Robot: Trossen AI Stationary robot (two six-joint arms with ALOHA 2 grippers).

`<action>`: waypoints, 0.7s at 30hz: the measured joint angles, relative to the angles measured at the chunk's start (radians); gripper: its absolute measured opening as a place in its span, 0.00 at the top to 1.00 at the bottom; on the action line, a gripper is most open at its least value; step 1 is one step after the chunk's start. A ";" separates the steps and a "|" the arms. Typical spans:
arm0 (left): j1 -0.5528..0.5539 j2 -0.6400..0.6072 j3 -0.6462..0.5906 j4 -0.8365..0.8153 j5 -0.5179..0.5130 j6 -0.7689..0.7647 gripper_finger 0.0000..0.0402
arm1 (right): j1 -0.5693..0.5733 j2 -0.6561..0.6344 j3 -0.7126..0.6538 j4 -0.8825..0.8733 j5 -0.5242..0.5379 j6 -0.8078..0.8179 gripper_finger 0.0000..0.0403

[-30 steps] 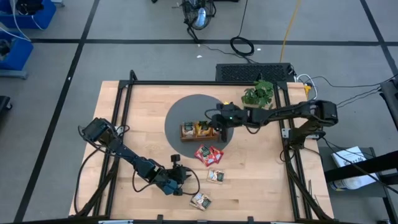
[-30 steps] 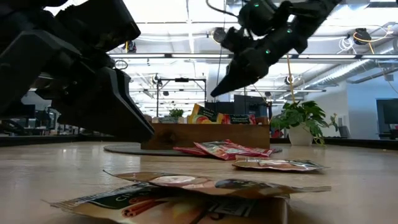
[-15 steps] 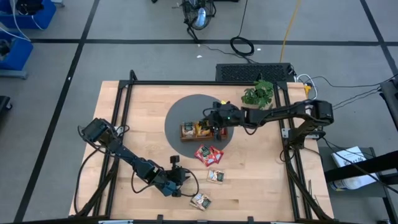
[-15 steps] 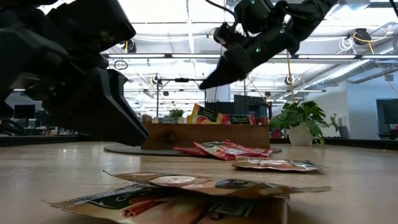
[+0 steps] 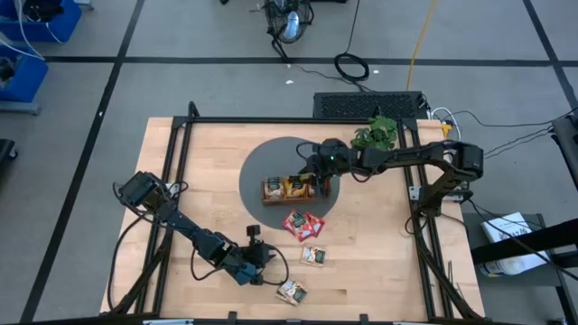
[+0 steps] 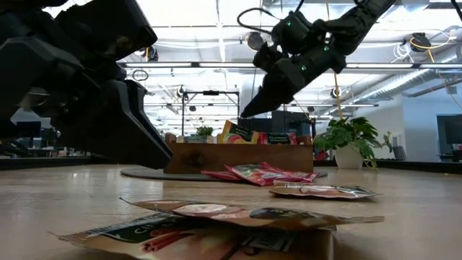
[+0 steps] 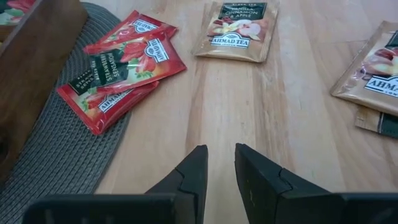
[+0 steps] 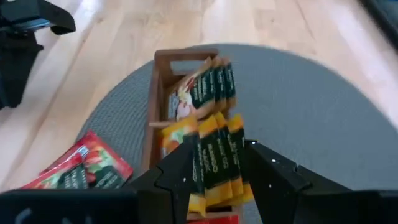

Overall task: Pick & Place Tea
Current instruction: Put the yellow tea bag into the middle section of the wooden organizer

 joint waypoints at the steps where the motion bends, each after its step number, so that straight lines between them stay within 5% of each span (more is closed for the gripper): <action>1: 0.000 0.000 0.000 0.000 0.000 0.001 0.78 | -0.004 0.008 0.000 -0.005 -0.022 0.009 0.66; 15: 0.002 0.000 0.000 -0.003 -0.006 0.003 0.78 | 0.019 0.137 0.000 0.073 -0.014 0.012 0.66; 21: 0.002 0.000 0.000 -0.005 -0.006 0.013 0.78 | 0.028 0.137 0.000 0.070 -0.014 -0.030 0.77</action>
